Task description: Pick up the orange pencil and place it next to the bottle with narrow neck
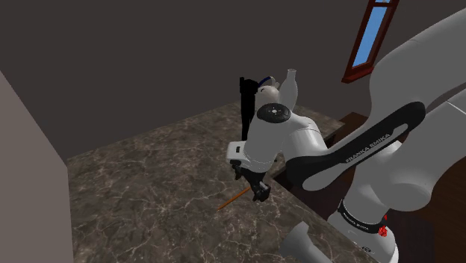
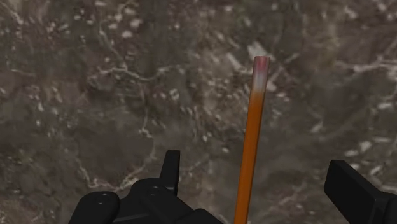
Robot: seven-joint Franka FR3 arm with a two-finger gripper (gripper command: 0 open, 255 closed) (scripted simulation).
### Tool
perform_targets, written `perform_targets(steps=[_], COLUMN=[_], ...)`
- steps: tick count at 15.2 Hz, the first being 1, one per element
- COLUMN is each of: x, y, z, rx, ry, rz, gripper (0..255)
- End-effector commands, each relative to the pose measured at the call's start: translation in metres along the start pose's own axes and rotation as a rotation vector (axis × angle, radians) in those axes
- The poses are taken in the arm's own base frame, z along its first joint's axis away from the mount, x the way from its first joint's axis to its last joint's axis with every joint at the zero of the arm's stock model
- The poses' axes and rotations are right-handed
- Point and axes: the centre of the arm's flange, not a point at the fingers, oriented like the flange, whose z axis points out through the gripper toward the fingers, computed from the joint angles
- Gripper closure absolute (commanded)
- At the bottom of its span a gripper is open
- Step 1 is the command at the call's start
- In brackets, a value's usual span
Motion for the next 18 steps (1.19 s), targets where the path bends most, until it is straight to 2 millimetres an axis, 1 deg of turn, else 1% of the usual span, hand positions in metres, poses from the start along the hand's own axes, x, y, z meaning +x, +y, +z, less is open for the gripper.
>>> perform_targets(steps=[1, 2, 11, 18], x=[0.000, 0.000, 0.000, -0.001], y=[0.000, 0.000, 0.000, 0.008], z=[0.000, 0.000, 0.000, -0.036], rx=[0.000, 0.000, 0.000, 0.000], ry=[0.000, 0.000, 0.000, 0.000], rz=[0.000, 0.000, 0.000, 0.000], gripper=[0, 255, 255, 255])
